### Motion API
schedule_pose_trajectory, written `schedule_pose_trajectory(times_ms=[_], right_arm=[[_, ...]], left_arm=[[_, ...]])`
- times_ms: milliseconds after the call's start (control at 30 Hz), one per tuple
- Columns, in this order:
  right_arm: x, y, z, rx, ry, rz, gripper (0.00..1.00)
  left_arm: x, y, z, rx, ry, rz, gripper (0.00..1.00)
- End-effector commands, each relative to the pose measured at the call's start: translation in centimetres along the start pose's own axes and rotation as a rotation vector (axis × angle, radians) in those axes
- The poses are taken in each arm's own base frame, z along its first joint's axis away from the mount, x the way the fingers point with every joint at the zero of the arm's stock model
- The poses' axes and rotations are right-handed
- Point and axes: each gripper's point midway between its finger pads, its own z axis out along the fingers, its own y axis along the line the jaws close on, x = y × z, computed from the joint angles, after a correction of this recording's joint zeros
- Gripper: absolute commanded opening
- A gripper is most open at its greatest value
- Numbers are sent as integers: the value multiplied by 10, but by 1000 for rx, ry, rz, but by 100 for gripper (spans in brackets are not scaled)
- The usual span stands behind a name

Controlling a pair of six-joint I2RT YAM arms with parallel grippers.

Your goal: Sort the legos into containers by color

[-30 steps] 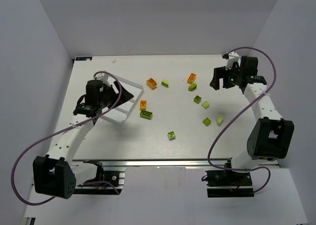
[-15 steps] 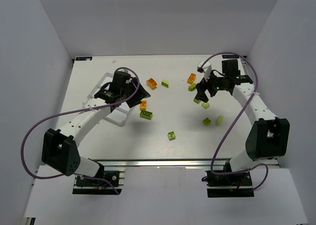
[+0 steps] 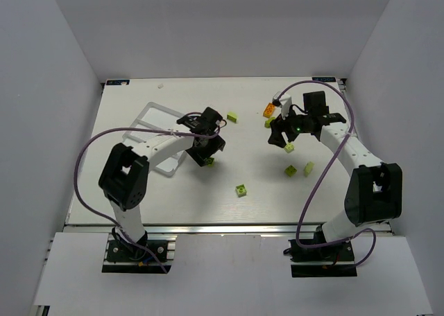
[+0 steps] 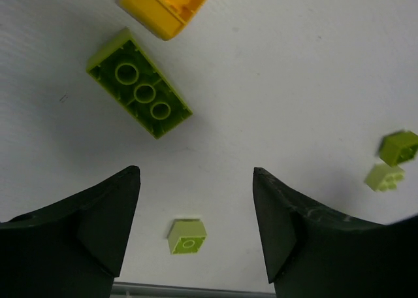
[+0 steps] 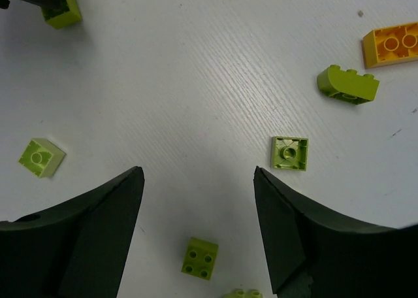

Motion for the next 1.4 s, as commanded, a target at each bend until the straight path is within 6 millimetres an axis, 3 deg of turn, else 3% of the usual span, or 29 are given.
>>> schedule_pose_trajectory(times_ms=[0, 133, 467, 733, 1133, 1200, 1233, 1333, 1367], right_arm=[[-16, -7, 1, 29, -46, -10, 74], [-11, -10, 1, 37, -37, -1, 76], [-6, -14, 1, 58, -19, 2, 77], [-1, -13, 1, 54, -6, 3, 76], [0, -10, -1, 56, -7, 4, 75], [-1, -11, -1, 56, -8, 6, 75], [-1, -11, -2, 57, -9, 2, 75], [0, -9, -2, 50, -5, -8, 74], [-1, -9, -3, 50, -8, -14, 74]], left_arm=[[-9, 1, -1, -74, -81, -77, 81], [-12, -1, 6, -91, -123, -67, 85], [-12, 22, 35, -199, -157, -31, 84], [-22, 21, 50, -200, -182, -45, 77], [-12, 39, 59, -248, -151, -33, 59], [-11, 40, 58, -251, -146, -25, 51], [-11, 40, 57, -250, -142, -12, 39], [-5, 26, 41, -199, -123, 32, 19], [-5, 20, 36, -177, -111, 44, 8]])
